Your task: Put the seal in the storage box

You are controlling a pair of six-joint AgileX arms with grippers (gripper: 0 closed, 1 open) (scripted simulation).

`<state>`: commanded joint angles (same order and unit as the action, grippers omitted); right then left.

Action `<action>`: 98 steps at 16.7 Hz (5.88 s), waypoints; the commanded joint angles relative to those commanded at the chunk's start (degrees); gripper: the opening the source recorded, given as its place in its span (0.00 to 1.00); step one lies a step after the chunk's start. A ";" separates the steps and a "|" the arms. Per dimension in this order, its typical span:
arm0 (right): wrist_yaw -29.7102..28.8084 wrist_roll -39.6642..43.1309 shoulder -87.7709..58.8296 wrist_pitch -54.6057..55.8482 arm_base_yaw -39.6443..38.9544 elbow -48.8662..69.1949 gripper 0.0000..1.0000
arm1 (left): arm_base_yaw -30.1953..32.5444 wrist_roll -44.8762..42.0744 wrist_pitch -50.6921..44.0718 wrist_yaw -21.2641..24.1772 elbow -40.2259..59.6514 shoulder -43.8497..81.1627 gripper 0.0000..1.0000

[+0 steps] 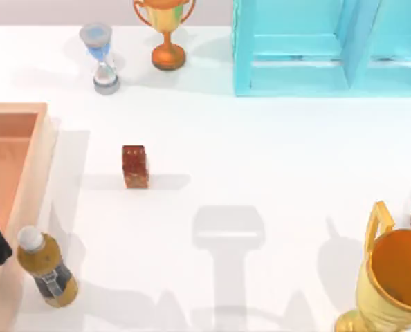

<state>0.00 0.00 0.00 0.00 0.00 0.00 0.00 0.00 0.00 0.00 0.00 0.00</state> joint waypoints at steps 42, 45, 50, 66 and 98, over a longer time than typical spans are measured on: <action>0.00 0.00 0.00 0.00 0.00 0.00 1.00 | 24.02 22.45 -76.00 0.17 111.12 125.25 1.00; 0.00 0.00 0.00 0.00 0.00 0.00 1.00 | 24.08 22.36 -70.27 0.17 106.48 126.33 1.00; 0.00 0.00 0.00 0.00 0.00 0.00 1.00 | 24.11 22.39 -57.85 0.20 96.94 128.83 1.00; 0.00 0.00 0.00 0.00 0.00 0.00 1.00 | 24.11 22.39 -56.58 0.20 95.73 129.14 0.17; 0.00 0.00 0.00 0.00 0.00 0.00 1.00 | 15.01 13.34 -77.11 0.11 107.35 120.08 0.00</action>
<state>0.00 0.00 0.00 0.00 0.00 0.00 15.01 13.34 -77.11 0.11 107.35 120.08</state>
